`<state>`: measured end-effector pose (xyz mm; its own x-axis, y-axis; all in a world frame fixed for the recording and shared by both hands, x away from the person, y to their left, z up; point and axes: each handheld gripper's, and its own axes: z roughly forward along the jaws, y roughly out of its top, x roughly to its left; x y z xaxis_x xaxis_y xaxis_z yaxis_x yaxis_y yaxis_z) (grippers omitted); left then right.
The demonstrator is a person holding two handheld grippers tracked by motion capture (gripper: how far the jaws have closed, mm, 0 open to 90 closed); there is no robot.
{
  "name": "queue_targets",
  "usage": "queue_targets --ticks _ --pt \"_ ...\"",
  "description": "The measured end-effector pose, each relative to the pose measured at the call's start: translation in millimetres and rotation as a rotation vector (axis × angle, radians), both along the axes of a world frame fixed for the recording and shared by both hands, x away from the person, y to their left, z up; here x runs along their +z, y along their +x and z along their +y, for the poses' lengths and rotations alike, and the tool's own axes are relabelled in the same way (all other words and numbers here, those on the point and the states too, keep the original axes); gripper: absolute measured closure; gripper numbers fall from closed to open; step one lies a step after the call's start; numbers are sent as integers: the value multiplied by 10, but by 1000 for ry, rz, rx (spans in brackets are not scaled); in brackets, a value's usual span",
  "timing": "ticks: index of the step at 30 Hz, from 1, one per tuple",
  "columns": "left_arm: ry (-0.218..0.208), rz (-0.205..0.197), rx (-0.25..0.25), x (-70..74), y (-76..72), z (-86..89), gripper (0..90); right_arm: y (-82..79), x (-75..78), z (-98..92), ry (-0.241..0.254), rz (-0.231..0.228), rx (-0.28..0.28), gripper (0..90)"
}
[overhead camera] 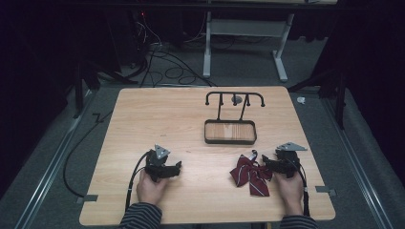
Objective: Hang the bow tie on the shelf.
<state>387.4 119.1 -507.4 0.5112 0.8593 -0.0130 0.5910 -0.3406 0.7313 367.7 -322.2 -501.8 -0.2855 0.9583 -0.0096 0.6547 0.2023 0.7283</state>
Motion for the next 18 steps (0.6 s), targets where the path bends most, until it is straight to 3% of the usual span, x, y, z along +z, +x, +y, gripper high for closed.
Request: queue_targets --ticks 18 --pt "0 0 1 0 0 -1 182 -2 2 -5 7 -1 -22 401"
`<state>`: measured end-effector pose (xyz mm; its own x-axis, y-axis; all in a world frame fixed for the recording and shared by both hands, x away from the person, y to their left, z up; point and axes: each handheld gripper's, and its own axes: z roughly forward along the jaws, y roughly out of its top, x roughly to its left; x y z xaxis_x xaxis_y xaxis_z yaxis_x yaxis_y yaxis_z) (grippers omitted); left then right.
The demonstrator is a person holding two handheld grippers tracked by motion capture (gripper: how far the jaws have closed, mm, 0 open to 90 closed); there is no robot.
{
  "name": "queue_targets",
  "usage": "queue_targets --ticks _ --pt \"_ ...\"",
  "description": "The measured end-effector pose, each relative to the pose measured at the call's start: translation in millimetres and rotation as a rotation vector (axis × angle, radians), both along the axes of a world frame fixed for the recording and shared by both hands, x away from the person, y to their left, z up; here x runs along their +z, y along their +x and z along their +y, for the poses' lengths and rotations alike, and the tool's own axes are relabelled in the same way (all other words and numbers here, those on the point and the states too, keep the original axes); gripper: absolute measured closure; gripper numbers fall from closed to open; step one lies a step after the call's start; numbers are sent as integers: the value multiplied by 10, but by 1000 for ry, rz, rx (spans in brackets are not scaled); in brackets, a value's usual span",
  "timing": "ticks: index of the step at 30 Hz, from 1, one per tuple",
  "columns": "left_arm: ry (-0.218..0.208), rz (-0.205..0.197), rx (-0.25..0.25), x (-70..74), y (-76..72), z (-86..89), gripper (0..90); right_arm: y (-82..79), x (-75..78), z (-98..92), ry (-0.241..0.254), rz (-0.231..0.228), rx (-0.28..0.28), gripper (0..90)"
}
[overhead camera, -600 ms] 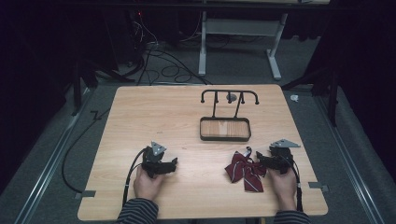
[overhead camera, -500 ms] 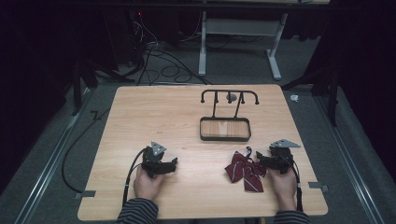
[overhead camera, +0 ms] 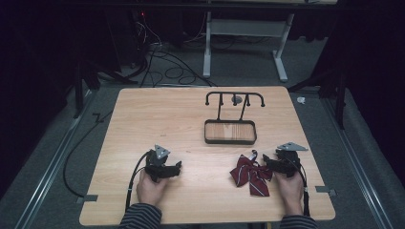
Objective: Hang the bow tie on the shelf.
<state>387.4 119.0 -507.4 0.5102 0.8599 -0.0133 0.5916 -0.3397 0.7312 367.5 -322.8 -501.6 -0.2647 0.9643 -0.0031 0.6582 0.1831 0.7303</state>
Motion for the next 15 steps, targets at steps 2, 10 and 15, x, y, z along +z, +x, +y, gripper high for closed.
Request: queue_targets --ticks 2,10,15 --pt "0 0 0 0 0 1 182 -1 0 6 -6 -1 -2 403" --pt "2 1 -1 1 0 2 182 -13 1 19 -10 -6 10 453" --pt "-1 0 1 0 0 2 185 -14 2 7 -2 -6 3 480"
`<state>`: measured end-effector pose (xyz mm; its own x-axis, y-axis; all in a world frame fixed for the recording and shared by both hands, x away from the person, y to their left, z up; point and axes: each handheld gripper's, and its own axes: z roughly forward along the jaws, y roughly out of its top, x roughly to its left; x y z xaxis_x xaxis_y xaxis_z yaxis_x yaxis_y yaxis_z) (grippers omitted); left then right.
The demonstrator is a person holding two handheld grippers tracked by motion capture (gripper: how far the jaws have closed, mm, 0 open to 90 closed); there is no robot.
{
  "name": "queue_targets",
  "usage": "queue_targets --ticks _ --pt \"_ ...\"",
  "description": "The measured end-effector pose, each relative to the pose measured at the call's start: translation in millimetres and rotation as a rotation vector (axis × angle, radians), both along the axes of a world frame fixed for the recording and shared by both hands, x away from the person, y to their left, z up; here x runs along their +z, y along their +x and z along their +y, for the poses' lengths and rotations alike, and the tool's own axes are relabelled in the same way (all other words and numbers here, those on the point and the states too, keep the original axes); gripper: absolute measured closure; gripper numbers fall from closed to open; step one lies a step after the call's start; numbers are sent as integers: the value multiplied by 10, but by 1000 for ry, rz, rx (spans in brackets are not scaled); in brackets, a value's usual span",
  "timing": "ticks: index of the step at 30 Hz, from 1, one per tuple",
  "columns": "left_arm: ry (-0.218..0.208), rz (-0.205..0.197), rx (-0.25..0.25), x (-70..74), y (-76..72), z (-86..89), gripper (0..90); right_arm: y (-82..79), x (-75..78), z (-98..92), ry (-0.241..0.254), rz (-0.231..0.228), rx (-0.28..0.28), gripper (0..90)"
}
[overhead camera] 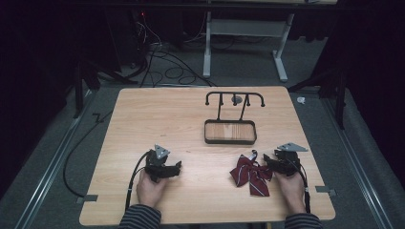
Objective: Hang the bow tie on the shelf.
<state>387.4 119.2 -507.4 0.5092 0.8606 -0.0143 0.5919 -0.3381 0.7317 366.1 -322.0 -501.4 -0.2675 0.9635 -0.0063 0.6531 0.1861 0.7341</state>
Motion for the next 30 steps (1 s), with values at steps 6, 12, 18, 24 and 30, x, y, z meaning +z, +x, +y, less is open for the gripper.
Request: queue_targets --ticks 6,12,18,24,30 --pt "-1 0 2 1 -1 2 190 -3 5 -12 -6 -2 -2 554" --pt "-1 0 2 1 -1 2 190 -50 66 -67 10 -23 -22 614" --pt "-1 0 2 1 -1 2 191 -165 189 -65 39 -52 11 655" --pt "-1 0 1 1 -2 3 191 -236 314 -10 63 -71 65 683" --pt "-1 0 1 1 -1 3 191 -261 447 99 86 -94 120 691"
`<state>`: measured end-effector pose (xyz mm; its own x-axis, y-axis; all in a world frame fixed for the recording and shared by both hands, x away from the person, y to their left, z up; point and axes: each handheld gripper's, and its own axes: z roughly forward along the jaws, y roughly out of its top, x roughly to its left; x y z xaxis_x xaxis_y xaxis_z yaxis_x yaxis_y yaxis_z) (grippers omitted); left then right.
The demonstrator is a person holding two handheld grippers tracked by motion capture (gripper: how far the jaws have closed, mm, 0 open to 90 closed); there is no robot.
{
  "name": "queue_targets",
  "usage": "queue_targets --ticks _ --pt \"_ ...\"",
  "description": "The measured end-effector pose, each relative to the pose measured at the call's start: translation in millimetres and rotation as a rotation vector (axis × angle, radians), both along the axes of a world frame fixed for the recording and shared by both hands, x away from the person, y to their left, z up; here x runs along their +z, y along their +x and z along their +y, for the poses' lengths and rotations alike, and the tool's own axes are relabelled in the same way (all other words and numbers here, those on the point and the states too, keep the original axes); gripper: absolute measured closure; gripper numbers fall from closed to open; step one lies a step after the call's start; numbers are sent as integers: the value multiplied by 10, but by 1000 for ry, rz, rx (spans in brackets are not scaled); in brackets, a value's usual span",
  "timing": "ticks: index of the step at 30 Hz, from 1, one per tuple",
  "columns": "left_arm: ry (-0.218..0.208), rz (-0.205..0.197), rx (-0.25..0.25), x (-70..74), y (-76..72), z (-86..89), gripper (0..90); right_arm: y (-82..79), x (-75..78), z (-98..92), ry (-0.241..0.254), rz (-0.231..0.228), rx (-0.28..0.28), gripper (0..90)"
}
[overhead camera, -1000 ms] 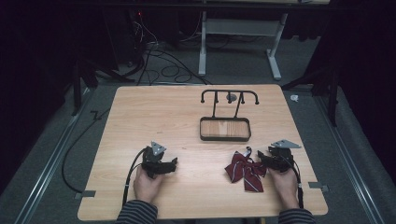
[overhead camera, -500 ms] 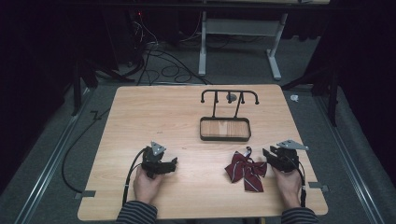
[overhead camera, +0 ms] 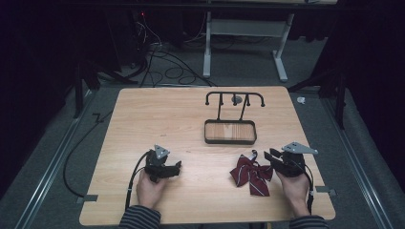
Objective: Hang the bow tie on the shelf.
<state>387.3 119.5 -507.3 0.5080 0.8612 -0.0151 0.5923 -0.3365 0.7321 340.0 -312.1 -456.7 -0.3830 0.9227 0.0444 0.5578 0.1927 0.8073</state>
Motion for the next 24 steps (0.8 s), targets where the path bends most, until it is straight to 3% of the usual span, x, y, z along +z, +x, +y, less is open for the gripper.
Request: queue_targets --ticks 5,13,24 --pt "0 0 -1 1 1 0 191 44 94 123 0 -2 46 688" --pt "1 2 -2 2 -2 2 192 177 100 275 -17 29 76 684" --pt "0 -1 -1 0 -2 2 192 328 62 311 -40 79 65 667"
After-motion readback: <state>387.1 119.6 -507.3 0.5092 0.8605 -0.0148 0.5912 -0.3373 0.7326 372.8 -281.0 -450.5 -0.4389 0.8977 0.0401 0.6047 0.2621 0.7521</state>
